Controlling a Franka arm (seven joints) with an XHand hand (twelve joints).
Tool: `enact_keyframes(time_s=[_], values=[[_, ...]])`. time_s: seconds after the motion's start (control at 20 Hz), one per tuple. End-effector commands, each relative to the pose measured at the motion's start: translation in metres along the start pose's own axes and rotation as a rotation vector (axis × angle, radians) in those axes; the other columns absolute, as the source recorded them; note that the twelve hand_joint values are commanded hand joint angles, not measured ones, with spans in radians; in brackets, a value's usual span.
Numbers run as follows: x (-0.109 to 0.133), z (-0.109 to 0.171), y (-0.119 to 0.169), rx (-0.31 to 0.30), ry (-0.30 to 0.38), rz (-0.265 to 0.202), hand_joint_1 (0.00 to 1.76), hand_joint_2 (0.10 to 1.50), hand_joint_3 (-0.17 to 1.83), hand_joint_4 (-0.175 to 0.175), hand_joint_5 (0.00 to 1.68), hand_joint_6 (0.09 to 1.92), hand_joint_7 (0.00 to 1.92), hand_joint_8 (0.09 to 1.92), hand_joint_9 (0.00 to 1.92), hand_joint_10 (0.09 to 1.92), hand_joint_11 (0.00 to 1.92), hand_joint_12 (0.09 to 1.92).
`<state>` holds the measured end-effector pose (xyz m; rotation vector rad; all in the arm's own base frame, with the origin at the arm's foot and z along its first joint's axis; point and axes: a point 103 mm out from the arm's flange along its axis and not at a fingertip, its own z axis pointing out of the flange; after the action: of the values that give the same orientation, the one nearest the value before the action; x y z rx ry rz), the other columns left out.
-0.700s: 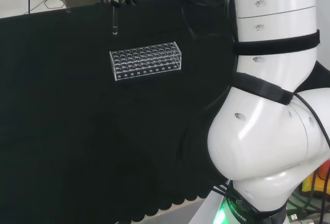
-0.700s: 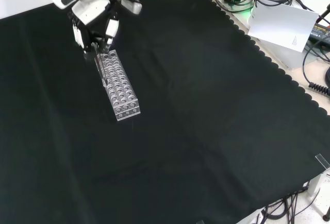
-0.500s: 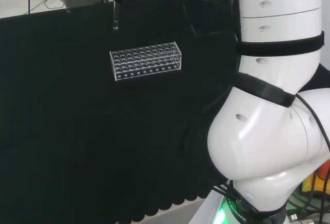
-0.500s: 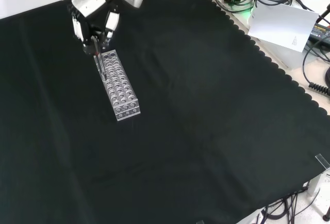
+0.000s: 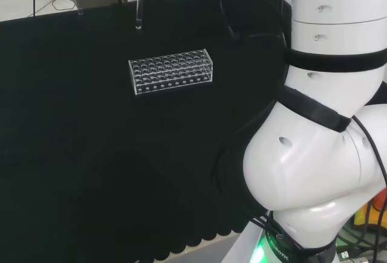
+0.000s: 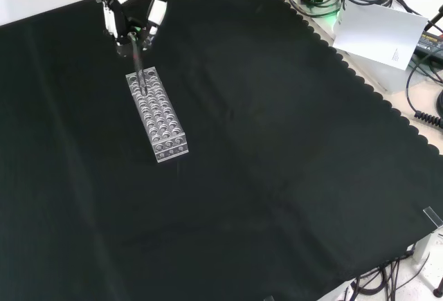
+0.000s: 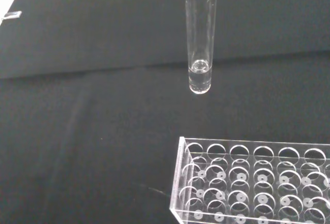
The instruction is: Shake the test tube.
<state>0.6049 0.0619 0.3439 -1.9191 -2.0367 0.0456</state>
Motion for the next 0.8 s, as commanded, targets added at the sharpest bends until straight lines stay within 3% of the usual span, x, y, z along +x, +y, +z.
enact_keyframes(time_s=[0.05,0.5,0.7,0.8], values=[[0.015,-0.010,-0.012,-0.046,0.065,-0.002,1.43,1.04,-0.17,-0.175,1.36,0.09,1.32,0.68,1.37,0.53,1.46,0.74],[0.058,-0.009,-0.015,-0.045,0.097,-0.061,1.43,1.04,-0.17,-0.175,1.36,0.09,1.32,0.68,1.36,0.53,1.46,0.74],[0.056,-0.010,-0.016,-0.052,0.100,-0.052,1.43,1.04,-0.17,-0.175,1.36,0.09,1.32,0.68,1.36,0.53,1.46,0.74],[0.044,-0.011,-0.017,-0.055,0.084,-0.042,1.43,1.04,-0.17,-0.175,1.36,0.09,1.32,0.68,1.36,0.53,1.46,0.74]])
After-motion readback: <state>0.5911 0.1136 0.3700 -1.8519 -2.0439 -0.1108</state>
